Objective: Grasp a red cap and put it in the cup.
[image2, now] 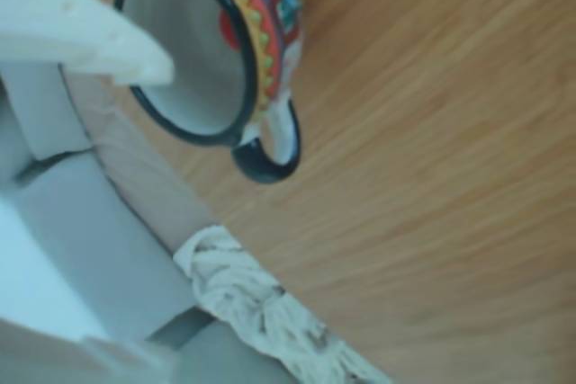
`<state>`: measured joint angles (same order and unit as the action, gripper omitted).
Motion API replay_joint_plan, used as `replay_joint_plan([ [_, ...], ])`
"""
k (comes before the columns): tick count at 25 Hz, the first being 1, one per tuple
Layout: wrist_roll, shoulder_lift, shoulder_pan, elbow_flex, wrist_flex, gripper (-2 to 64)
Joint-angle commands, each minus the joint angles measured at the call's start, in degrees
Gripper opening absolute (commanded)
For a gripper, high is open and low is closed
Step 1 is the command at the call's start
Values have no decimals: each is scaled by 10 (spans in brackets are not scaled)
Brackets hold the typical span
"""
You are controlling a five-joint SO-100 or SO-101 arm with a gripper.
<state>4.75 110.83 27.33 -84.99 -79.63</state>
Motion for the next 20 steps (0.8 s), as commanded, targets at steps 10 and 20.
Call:
replay_joint_plan([
  [10,-7,162,-110,-5,-37,359],
  [20,-31,308,-190,-120,-37,243],
])
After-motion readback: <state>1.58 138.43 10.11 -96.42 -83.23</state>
